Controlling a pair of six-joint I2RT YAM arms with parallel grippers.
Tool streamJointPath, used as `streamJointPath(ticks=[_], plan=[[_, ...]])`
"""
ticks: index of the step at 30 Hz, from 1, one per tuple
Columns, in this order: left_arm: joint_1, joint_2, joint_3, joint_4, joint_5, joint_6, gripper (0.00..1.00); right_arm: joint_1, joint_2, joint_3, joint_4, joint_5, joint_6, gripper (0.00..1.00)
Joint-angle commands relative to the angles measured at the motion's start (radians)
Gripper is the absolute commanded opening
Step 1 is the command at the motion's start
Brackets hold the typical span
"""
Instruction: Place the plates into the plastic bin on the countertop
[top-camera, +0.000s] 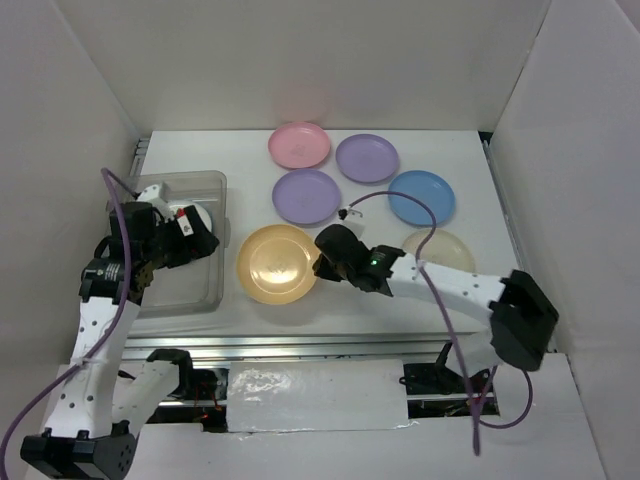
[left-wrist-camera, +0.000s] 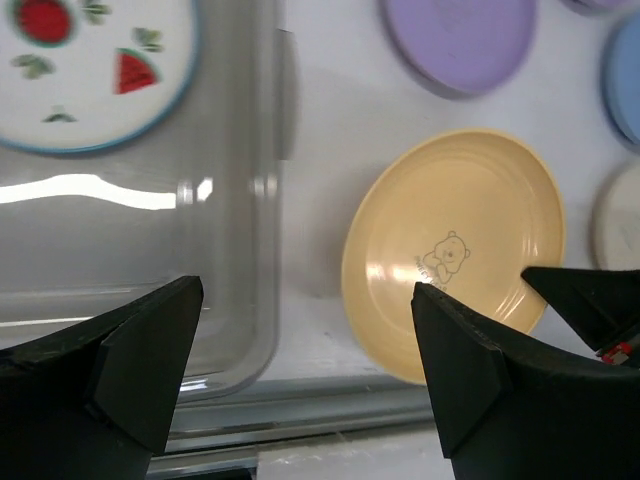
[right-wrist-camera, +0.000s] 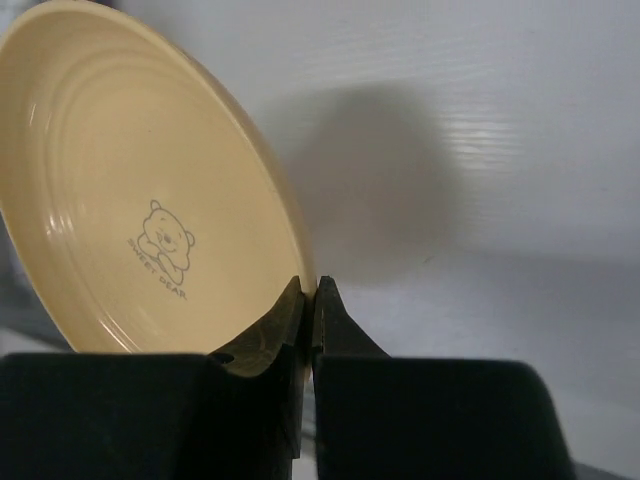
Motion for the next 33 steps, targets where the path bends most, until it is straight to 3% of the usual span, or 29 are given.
streamJointPath(ticks=[1,6,9,11,12,13,14,16,17,18,20,21,25,27,30,33], plan=[[-0.08,0.045,0.04,0.073,0.215,0.044,0.99,0.046,-0.153,0.066,-0.078,0.106,-0.015,0.0],[-0.182,0.118,0.043,0.09,0.185,0.033,0.99,0.043,-0.308,0.003,0.009,-0.034,-0.058,0.0],[-0.22,0.129,0.029,0.129,0.194,0.013,0.89,0.04,-0.383,-0.018,0.018,-0.06,-0.061,0.0],[-0.245,0.135,0.031,0.14,0.179,-0.007,0.55,0.04,-0.402,-0.02,0.011,-0.054,-0.061,0.0],[-0.251,0.143,0.034,0.148,0.168,-0.013,0.33,0.041,-0.41,-0.018,0.006,-0.05,-0.062,0.0],[-0.268,0.148,0.048,0.148,0.157,-0.028,0.01,0.04,-0.417,-0.018,-0.004,-0.045,-0.064,0.0],[-0.276,0.154,0.055,0.146,0.119,-0.036,0.0,0.04,-0.42,-0.014,-0.008,-0.04,-0.066,0.0],[-0.298,0.166,0.087,0.139,0.07,-0.057,0.0,0.04,-0.42,-0.007,-0.006,-0.042,-0.076,0.26],[-0.302,0.166,0.095,0.139,0.038,-0.071,0.0,0.037,-0.422,-0.009,-0.006,-0.036,-0.076,0.53],[-0.302,0.166,0.1,0.145,-0.023,-0.087,0.0,0.036,-0.423,-0.017,-0.005,-0.03,-0.067,0.99],[-0.27,0.172,0.124,0.133,-0.074,-0.139,0.0,0.0,-0.431,-0.03,0.011,-0.028,-0.066,1.0],[-0.209,0.187,0.156,0.093,-0.158,-0.18,0.0,-0.029,-0.428,-0.052,0.014,-0.052,-0.059,1.0],[0.015,0.241,0.203,0.033,-0.258,-0.251,0.0,-0.189,-0.402,-0.121,0.055,-0.146,-0.059,1.0],[0.184,0.27,0.187,0.045,-0.243,-0.274,0.0,-0.238,-0.378,-0.153,0.075,-0.207,-0.066,1.0],[0.342,0.336,0.164,0.094,-0.223,-0.301,0.0,-0.253,-0.358,-0.182,0.109,-0.24,-0.073,1.0],[0.43,0.378,0.105,0.203,-0.226,-0.34,0.0,-0.261,-0.347,-0.207,0.155,-0.261,-0.084,1.0]])
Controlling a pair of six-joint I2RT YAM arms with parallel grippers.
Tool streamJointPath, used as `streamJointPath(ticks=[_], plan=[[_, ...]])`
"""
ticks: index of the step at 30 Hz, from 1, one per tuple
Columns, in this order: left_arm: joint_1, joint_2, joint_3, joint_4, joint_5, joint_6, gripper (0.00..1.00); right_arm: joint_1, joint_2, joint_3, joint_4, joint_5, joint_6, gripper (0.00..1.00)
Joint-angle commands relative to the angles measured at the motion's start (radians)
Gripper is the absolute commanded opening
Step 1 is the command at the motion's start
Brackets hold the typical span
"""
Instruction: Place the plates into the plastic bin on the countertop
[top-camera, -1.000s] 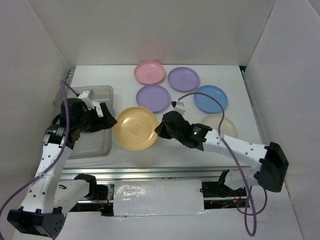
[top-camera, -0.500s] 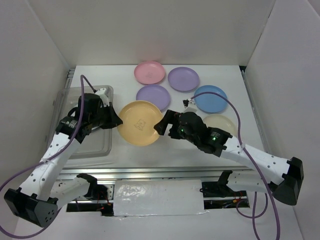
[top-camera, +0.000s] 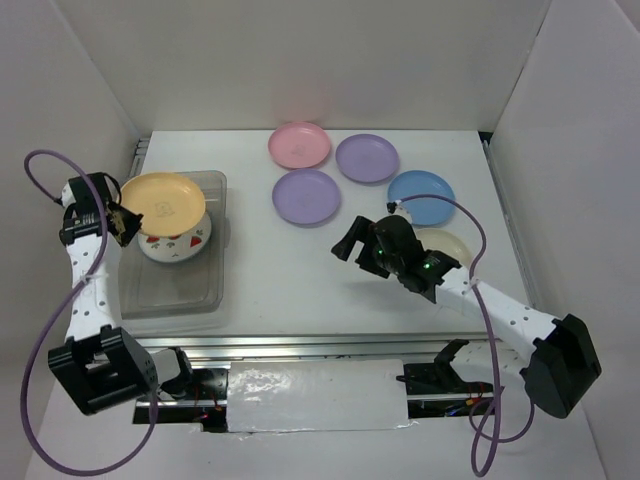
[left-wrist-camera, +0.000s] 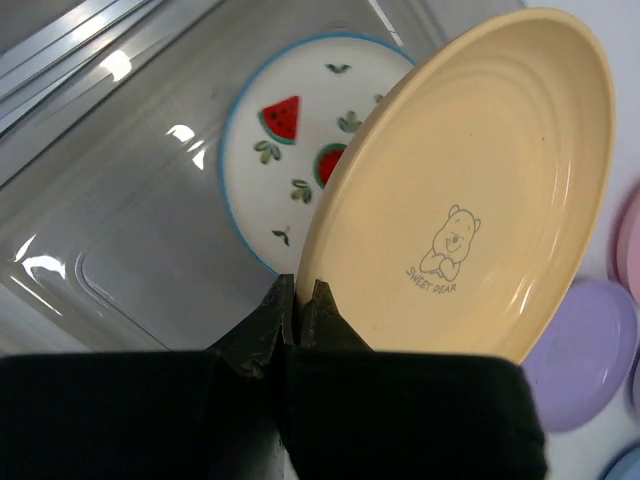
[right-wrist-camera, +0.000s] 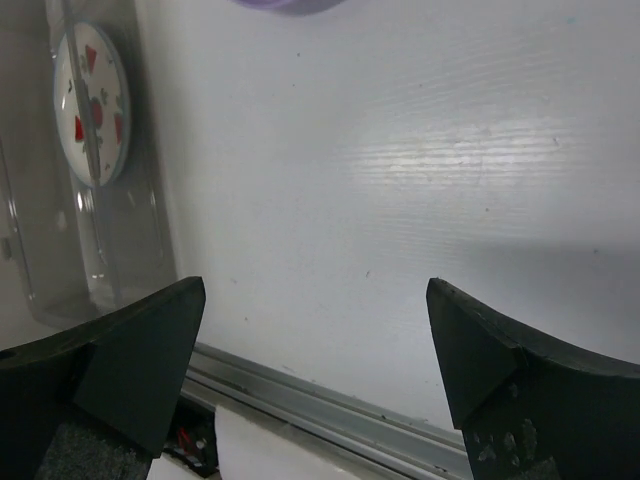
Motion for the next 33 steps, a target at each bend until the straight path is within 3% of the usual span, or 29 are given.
streamJointPath(ticks=[1,9,10,11,12,15,17,18,19,20,27,30,33], plan=[[0.082,0.034,-0.053,0.135,0.026,-0.07,0.0,-0.012,0.007,-0.015,0.119,-0.06,-0.023,1.0],[0.157,0.228,-0.063,0.255,0.118,-0.04,0.0,-0.1,0.111,-0.056,0.229,-0.155,-0.024,1.0],[0.154,0.235,-0.066,0.259,0.12,-0.041,0.07,-0.104,0.119,-0.059,0.235,-0.163,-0.026,1.0],[0.154,0.239,-0.071,0.267,0.129,-0.04,0.21,-0.107,0.13,-0.061,0.243,-0.168,-0.028,1.0],[0.156,0.239,-0.088,0.299,0.131,-0.04,0.5,-0.109,0.135,-0.063,0.255,-0.172,-0.029,1.0],[0.154,0.242,-0.103,0.304,0.163,-0.055,0.66,-0.123,0.164,-0.052,0.263,-0.183,-0.031,1.0],[0.141,0.228,-0.103,0.29,0.148,-0.06,0.71,-0.137,0.197,-0.029,0.263,-0.194,-0.041,1.0],[0.134,0.222,-0.106,0.27,0.146,-0.061,0.86,-0.143,0.213,-0.015,0.254,-0.192,-0.046,1.0],[0.127,0.205,-0.1,0.256,0.114,-0.063,0.89,-0.158,0.229,0.02,0.249,-0.192,-0.057,1.0],[0.108,0.197,-0.093,0.249,0.106,-0.055,0.98,-0.164,0.272,0.042,0.243,-0.192,-0.06,1.0],[-0.027,0.062,-0.024,0.107,-0.044,0.008,0.99,-0.245,0.588,0.304,0.14,-0.112,0.02,1.0],[-0.108,0.003,0.029,0.034,-0.057,0.081,0.99,-0.272,0.709,0.393,0.15,-0.134,0.06,1.0],[-0.131,-0.088,0.013,-0.008,-0.041,0.149,0.99,-0.272,0.851,0.584,0.073,-0.134,0.06,0.97]])
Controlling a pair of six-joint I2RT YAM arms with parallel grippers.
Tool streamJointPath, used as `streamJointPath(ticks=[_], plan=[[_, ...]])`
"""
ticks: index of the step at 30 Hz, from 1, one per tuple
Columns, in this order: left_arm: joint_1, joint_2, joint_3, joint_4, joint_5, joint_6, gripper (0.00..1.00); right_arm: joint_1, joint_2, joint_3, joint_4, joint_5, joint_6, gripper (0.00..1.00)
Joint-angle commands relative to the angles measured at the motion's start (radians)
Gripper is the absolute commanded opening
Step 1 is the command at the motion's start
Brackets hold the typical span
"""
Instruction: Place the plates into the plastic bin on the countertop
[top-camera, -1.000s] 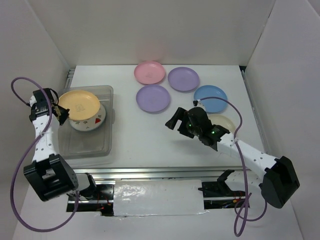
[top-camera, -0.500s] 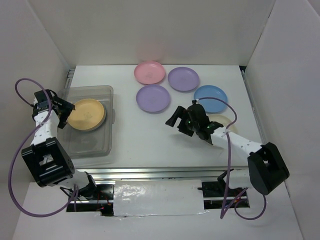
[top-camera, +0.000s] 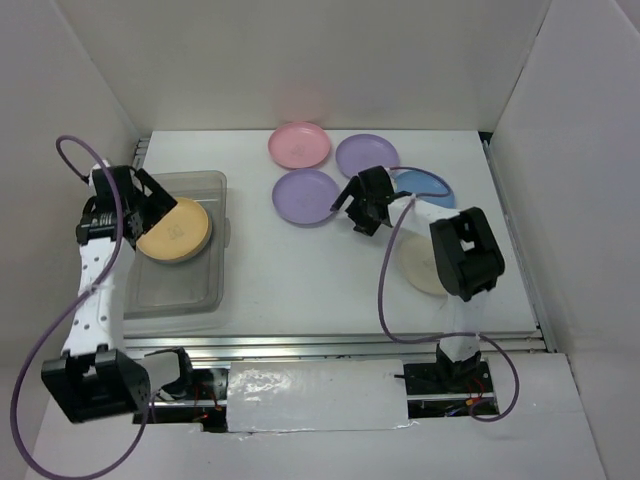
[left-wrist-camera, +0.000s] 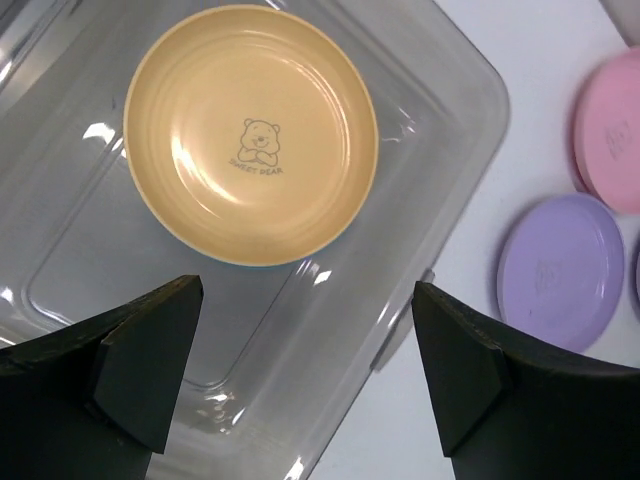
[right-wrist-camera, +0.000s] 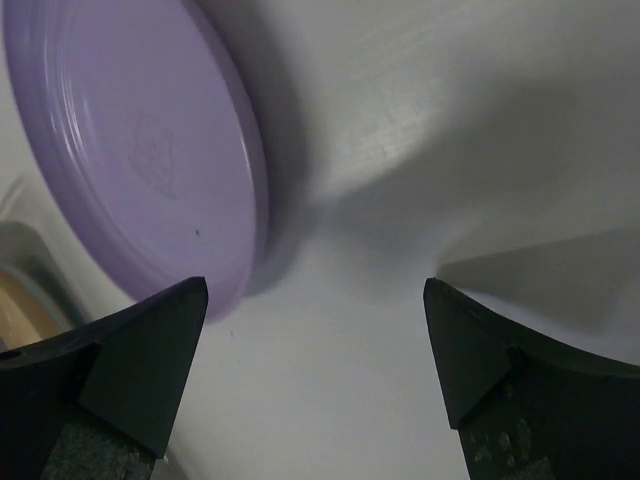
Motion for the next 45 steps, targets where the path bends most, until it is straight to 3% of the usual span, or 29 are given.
streamJointPath(ticks=[1,5,8,9,11,12,13,14,17,18,21,23,24,32,35,36,37,38,39,42,44,45], plan=[[-0.009,-0.119,-0.016,-0.073,-0.023,0.116,0.99,-0.003,0.148,0.19,-0.082,-0.001,0.023,0.96],[-0.015,-0.25,-0.12,-0.04,-0.02,0.153,0.99,-0.004,0.257,0.321,-0.141,-0.02,0.021,0.86],[-0.021,-0.319,-0.185,-0.008,-0.009,0.151,0.99,-0.001,0.311,0.39,-0.183,-0.014,0.023,0.69],[-0.021,-0.324,-0.197,0.007,-0.008,0.151,0.99,0.003,0.328,0.417,-0.2,-0.009,0.017,0.54],[-0.015,-0.311,-0.2,0.007,0.024,0.16,0.99,0.013,0.323,0.425,-0.22,0.023,0.014,0.35],[-0.015,-0.286,-0.191,-0.002,0.029,0.165,0.99,0.014,0.322,0.43,-0.234,0.032,0.018,0.11],[-0.015,-0.276,-0.181,-0.003,0.043,0.171,0.98,0.014,0.315,0.43,-0.249,0.032,0.017,0.02],[-0.018,-0.262,-0.176,0.001,0.078,0.174,0.98,0.013,0.309,0.416,-0.254,0.029,0.015,0.0],[-0.03,-0.25,-0.164,0.015,0.167,0.186,0.99,0.046,0.181,0.273,-0.215,0.14,0.008,0.0],[-0.043,-0.248,-0.154,0.021,0.23,0.186,0.99,0.065,0.068,0.232,-0.205,0.193,-0.002,0.0],[-0.168,-0.215,-0.099,0.055,0.299,0.182,0.99,0.206,-0.124,0.194,-0.296,0.45,-0.075,0.0],[-0.211,-0.16,-0.061,0.056,0.304,0.18,0.99,0.293,-0.224,0.186,-0.375,0.515,-0.104,0.0],[-0.297,-0.138,-0.026,0.055,0.299,0.177,0.99,0.316,-0.252,0.18,-0.387,0.55,-0.112,0.0],[-0.468,0.037,0.048,0.079,0.315,0.15,0.97,0.447,-0.549,0.016,-0.329,0.486,-0.134,0.0],[-0.506,0.061,0.051,0.084,0.282,0.14,0.81,0.462,-0.616,-0.013,-0.324,0.485,-0.131,0.0],[-0.512,0.069,0.051,0.085,0.267,0.137,0.58,0.465,-0.623,-0.016,-0.332,0.479,-0.132,0.0],[-0.514,0.069,0.053,0.085,0.261,0.134,0.46,0.465,-0.636,-0.02,-0.33,0.473,-0.135,0.0],[-0.521,0.066,0.05,0.102,0.264,0.131,0.21,0.465,-0.637,-0.02,-0.33,0.466,-0.137,0.0],[-0.524,0.064,0.05,0.113,0.27,0.128,0.11,0.465,-0.64,-0.023,-0.326,0.456,-0.137,0.0],[-0.532,0.068,0.056,0.134,0.29,0.116,0.0,0.462,-0.649,-0.035,-0.297,0.399,-0.137,0.0],[-0.535,0.064,0.057,0.142,0.301,0.105,0.0,0.459,-0.656,-0.044,-0.28,0.361,-0.137,0.0],[-0.534,0.061,0.062,0.144,0.298,0.102,0.0,0.457,-0.656,-0.044,-0.278,0.357,-0.132,0.12]])
